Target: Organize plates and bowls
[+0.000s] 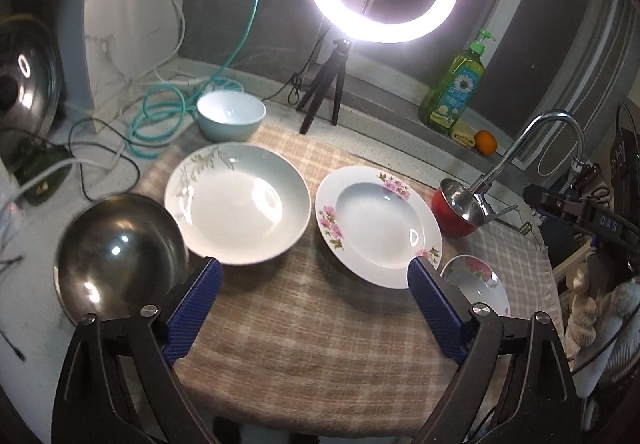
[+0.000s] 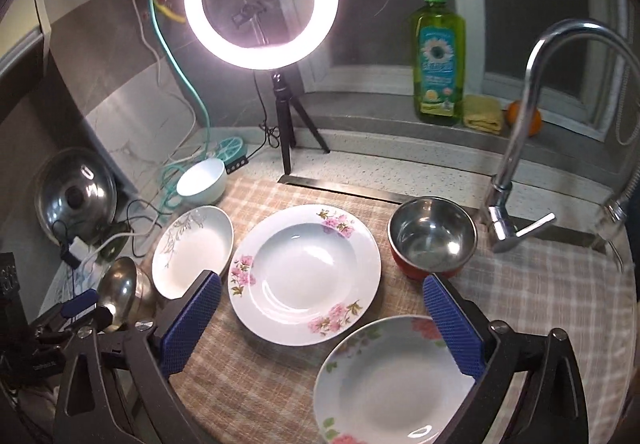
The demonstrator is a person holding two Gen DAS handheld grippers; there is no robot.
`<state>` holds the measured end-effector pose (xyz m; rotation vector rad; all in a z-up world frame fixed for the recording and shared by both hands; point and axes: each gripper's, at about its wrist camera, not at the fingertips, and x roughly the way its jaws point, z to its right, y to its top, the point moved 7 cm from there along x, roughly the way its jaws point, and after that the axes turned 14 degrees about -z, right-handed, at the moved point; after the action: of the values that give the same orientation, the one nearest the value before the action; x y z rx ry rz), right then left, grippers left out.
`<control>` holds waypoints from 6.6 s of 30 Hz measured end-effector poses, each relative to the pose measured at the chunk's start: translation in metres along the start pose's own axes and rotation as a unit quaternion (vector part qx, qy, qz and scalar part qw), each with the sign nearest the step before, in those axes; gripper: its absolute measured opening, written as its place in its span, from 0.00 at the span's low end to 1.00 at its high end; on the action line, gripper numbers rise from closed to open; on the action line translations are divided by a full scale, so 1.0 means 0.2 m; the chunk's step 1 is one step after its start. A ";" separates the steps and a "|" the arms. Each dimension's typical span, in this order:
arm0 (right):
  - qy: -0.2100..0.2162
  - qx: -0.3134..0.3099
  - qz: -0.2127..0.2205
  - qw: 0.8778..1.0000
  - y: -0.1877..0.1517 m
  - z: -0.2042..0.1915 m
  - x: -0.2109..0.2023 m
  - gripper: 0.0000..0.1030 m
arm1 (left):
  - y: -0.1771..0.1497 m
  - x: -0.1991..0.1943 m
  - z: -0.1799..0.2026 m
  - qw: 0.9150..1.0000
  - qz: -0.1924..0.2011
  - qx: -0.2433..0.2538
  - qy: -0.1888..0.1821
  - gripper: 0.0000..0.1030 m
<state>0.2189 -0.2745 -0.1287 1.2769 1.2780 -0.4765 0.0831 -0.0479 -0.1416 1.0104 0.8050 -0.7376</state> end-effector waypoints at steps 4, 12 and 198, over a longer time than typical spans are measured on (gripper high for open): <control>0.010 -0.031 -0.033 0.999 0.09 0.06 0.09 0.89 | -0.03 0.08 0.05 1.000 -0.009 -0.019 -0.003 0.84; 0.045 -0.088 -0.105 0.990 0.23 0.08 0.32 0.69 | -0.08 0.24 0.09 0.997 -0.034 -0.067 -0.024 0.70; 0.103 0.039 -0.262 0.959 -0.22 -0.16 0.75 0.28 | -0.25 0.26 -0.25 0.987 -0.115 -0.051 -0.098 0.18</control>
<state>0.2148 -0.2067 -0.2731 1.0607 1.8009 -0.7899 0.0569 -0.0273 -0.2234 0.7473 0.7875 -0.9683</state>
